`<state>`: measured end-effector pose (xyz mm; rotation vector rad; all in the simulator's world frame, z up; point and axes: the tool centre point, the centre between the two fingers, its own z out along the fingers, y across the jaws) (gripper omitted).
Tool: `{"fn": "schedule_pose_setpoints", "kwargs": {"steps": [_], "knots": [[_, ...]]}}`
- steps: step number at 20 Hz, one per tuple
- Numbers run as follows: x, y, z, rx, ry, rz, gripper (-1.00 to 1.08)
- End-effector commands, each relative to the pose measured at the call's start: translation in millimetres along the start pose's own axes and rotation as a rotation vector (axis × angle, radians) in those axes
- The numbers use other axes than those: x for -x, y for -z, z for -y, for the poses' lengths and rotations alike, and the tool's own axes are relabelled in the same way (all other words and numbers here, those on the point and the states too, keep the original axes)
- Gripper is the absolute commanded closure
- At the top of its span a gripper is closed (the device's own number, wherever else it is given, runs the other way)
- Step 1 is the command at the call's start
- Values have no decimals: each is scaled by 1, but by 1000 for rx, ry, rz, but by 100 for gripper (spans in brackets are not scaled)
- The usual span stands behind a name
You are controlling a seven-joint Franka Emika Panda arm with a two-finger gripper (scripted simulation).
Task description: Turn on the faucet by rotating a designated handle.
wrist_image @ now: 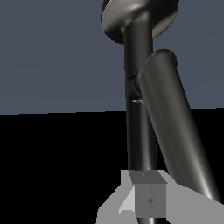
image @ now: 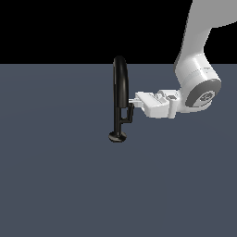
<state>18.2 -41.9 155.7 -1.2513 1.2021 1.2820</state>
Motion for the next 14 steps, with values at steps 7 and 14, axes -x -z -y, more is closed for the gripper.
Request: {"fn": "schedule_pose_setpoints", "kwargs": {"steps": [7,14], "knots": [[0,0,-18,2,1,1,108],[-11,0,-43,4,-1,3,108]]}}
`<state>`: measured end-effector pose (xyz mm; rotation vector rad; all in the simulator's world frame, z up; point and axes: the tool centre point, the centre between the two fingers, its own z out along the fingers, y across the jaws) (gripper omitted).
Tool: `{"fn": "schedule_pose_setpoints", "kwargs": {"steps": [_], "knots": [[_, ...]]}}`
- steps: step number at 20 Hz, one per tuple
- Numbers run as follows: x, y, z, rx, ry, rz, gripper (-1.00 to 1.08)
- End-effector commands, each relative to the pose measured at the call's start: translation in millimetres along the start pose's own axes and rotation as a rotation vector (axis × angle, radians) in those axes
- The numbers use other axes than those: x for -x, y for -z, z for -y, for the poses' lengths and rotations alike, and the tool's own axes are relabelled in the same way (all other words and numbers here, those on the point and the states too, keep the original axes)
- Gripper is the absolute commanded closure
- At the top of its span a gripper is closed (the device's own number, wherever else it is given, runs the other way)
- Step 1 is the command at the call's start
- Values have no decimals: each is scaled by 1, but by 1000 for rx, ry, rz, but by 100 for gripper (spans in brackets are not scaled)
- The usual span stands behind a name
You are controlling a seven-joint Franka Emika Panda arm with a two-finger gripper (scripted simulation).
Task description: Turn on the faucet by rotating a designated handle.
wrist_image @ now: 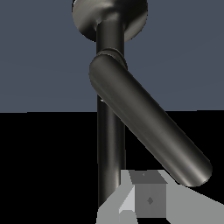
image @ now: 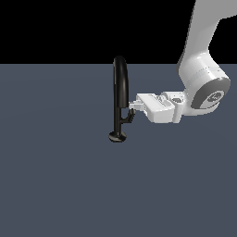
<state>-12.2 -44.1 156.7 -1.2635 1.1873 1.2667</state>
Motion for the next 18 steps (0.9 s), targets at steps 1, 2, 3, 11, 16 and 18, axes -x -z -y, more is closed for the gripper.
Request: {"fn": "schedule_pose_setpoints", "kwargs": {"steps": [1,2,3,11,16,18], "knots": [[-12,0,-16,3,-23,6,108],[-14,0,-20,3,-23,6,108],[-15,0,-24,3,-23,6,108],[-34,0,-33,3,-11,4,108],[-66,0,-48,4,-22,7,108],[-72,0,-51,4,-24,7,108]]}}
